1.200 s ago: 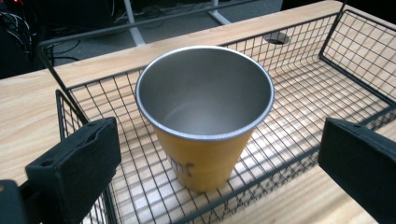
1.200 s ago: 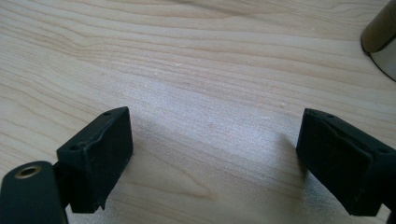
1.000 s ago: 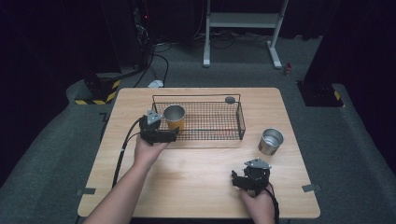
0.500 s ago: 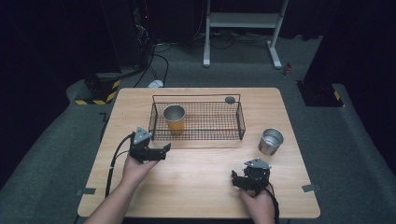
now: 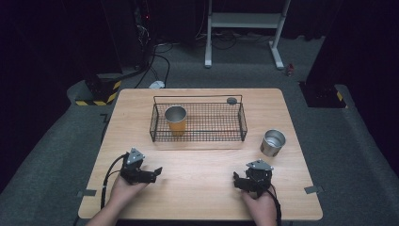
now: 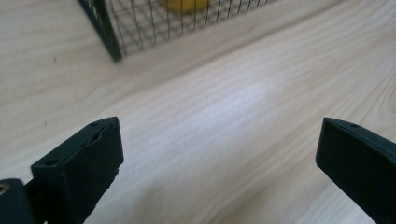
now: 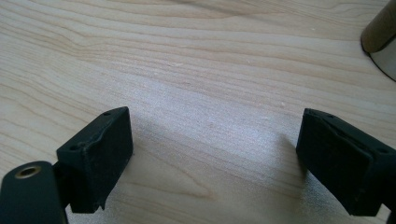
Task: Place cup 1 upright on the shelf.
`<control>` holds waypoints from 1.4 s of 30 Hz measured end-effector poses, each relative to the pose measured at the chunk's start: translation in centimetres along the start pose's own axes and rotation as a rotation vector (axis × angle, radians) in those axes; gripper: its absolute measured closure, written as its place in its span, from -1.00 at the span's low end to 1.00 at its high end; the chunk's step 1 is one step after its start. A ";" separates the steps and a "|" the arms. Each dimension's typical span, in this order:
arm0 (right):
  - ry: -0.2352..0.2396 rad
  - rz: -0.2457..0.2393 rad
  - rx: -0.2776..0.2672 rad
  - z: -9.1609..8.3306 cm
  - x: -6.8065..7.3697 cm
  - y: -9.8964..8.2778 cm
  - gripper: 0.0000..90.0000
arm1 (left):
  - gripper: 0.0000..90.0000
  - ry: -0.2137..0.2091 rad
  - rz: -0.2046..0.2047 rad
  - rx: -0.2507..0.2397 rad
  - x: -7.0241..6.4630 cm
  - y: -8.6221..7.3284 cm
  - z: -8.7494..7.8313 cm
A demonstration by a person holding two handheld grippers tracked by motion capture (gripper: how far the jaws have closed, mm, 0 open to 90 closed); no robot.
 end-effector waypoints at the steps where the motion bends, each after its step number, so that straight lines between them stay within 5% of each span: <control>1: 0.000 0.000 0.000 0.0 0.0 0.0 -0.76 | -0.96 0.006 0.010 0.016 0.1 -0.5 0.0; 4: 0.001 0.000 0.000 0.0 0.0 0.0 -0.76 | -0.96 0.037 0.065 0.031 0.2 -1.4 -0.2; 13: 0.003 0.000 0.001 0.0 0.0 0.0 -0.77 | -0.97 -0.007 0.036 0.072 -0.6 -2.6 0.0; 15: 0.004 -0.001 0.001 0.0 0.0 0.0 -0.77 | -0.98 0.006 0.058 0.069 -0.7 -2.7 0.0; 22: 0.006 -0.004 0.002 0.0 0.0 0.0 -0.77 | -1.00 0.046 0.029 0.071 -0.8 -2.7 0.1; 32: 0.010 -0.013 0.006 -0.2 0.1 0.2 -0.75 | -1.00 0.057 0.020 0.076 -0.8 -2.8 0.0; 42: 0.013 -0.054 -0.045 -0.8 0.2 0.9 -0.74 | -0.99 0.062 0.009 0.072 -1.1 -2.7 0.1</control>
Point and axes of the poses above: each handheld gripper's, and its own axes: z roughly forward along the jaws, y roughly out of its top, x roughly to its left, the point moved 6 cm from there along z, roughly forward along the jaws, and after that the axes turned 10 degrees about y, right-handed, at the moved point
